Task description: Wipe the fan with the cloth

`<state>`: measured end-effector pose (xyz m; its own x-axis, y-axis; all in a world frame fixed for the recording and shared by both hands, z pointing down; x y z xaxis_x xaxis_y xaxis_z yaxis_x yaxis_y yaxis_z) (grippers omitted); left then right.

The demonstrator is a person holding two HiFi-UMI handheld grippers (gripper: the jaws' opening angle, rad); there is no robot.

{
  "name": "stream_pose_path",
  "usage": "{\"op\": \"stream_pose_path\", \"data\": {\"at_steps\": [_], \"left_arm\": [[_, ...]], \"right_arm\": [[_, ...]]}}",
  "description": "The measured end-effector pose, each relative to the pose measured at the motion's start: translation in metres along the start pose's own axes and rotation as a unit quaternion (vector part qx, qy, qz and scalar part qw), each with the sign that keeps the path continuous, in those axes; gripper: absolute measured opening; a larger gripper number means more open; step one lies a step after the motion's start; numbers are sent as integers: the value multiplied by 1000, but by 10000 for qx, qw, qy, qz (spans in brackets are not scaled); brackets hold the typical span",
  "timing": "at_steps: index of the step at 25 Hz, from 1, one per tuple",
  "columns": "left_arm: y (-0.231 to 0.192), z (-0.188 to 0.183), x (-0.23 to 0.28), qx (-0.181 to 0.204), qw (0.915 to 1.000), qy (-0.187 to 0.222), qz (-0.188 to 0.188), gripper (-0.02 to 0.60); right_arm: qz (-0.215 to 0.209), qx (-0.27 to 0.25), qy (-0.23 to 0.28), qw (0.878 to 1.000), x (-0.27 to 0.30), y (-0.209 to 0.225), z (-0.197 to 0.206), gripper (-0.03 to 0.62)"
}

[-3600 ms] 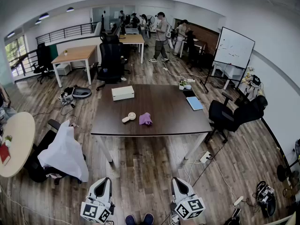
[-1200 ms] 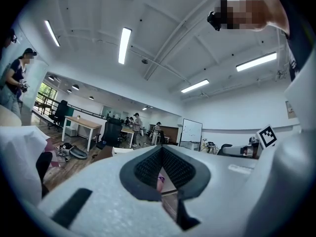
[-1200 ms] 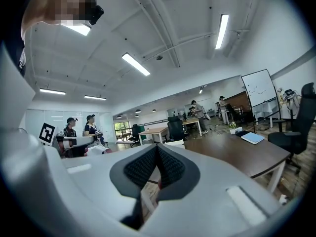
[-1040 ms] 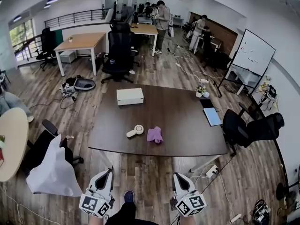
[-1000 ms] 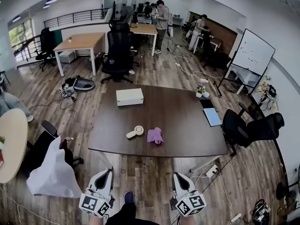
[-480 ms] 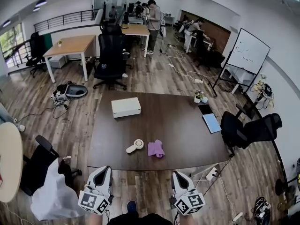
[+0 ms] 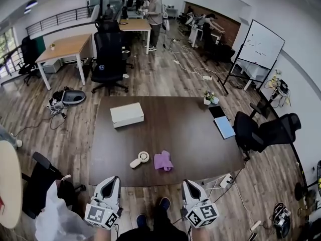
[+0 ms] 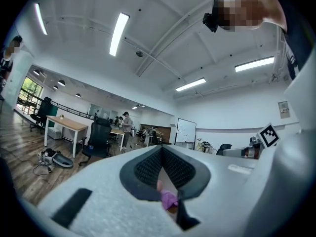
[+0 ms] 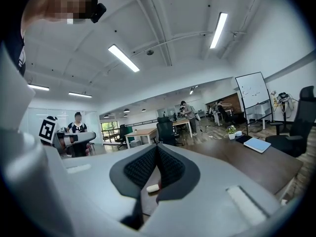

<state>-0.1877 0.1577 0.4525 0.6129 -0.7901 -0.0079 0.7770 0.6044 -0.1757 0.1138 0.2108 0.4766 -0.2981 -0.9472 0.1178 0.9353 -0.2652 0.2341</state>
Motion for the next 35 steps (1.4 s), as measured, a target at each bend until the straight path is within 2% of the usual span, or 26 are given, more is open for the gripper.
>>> {"op": "stream_pose_path", "data": {"at_steps": [9, 21, 28, 35], "left_arm": [[-19, 5, 69, 65, 9990, 65, -430, -5], [-20, 8, 153, 17, 9955, 270, -912, -5], [-40, 9, 166, 62, 9950, 131, -987, -5], [-67, 7, 179, 87, 9972, 1, -745, -5]], "right_arm": [[-417, -226, -140, 9988, 73, 52, -12, 11], [-978, -365, -272, 9942, 153, 126, -31, 11], [-1045, -346, -378, 9932, 184, 127, -31, 11], [-822, -322, -332, 9955, 205, 118, -33, 11]]}}
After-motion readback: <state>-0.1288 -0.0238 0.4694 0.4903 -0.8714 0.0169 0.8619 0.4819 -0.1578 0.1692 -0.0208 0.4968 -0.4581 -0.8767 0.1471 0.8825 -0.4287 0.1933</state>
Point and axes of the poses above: the fingertips, and each gripper's own axes: x forward along the fingers, y to its right, z out of its underside, the point moved 6 cm from there along -x, backward along the fingers
